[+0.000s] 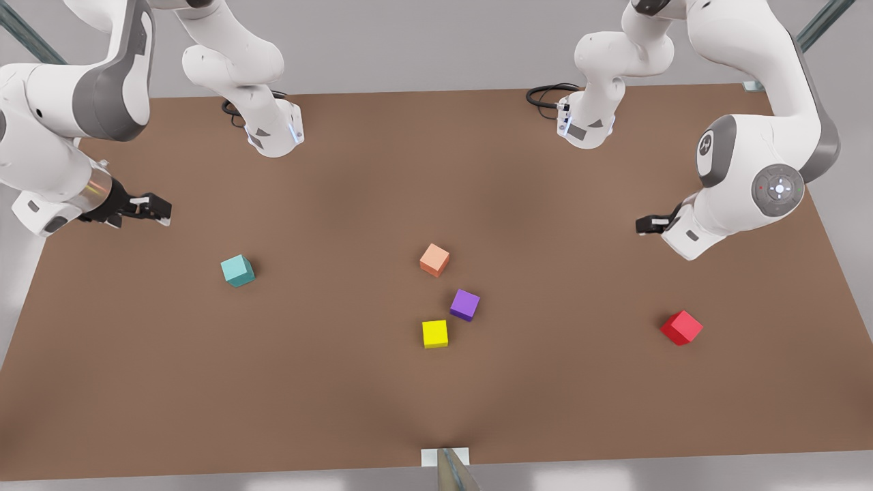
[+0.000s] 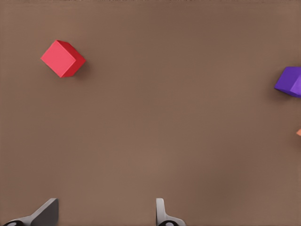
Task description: Pick up red wooden cube and pass to hand red wooden cube and place in blue wooden cube
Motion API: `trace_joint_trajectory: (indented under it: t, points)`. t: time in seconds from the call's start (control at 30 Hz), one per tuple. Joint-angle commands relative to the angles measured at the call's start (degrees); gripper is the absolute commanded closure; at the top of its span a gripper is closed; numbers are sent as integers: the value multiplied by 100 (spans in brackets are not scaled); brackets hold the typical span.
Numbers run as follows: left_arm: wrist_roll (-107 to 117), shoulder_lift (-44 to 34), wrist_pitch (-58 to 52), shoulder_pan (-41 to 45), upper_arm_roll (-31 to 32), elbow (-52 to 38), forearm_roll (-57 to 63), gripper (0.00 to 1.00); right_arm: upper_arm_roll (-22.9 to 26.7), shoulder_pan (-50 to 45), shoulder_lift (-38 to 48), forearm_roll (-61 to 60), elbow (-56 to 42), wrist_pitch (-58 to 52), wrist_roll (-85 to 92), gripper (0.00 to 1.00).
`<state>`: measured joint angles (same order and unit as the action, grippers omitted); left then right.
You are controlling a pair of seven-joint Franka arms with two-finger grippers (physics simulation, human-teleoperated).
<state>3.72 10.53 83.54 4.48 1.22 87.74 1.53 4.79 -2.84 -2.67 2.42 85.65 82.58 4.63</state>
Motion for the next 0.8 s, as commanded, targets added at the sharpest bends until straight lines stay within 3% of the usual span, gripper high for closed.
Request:
trace_joint_trajectory:
  t: [0.0, 0.07, 0.13, 0.27, 0.33, 0.57, 0.77]
  points:
    - [173, -7, 136, 0, 1, -2, -3, 0, 4, -6, 3, -22, -5, 144, 143, 0]
    - [182, 124, 180, 0, -35, -20, 6, 0, 13, -6, 3, 13, -5, 144, 143, 0]
    - [199, 1205, 286, 0, -579, -774, -319, 0, 31, 3, -32, -49, 4, 188, 143, 0]
    - [278, 2260, 1691, -290, -1353, -925, -1146, 0, 57, 12, -67, -49, 30, 320, 205, 0]
    - [787, 2577, 2403, -299, -1458, -846, -1189, 0, 66, 56, -102, -40, 39, 382, 205, 0]
    - [1492, 2753, 3590, -598, -1476, -249, -1814, 0, 101, 135, -234, -49, 21, 601, 231, 0]
    - [1474, 3157, 3722, -615, -1458, -415, -1787, 0, 101, 135, -243, -66, 39, 610, 231, 0]
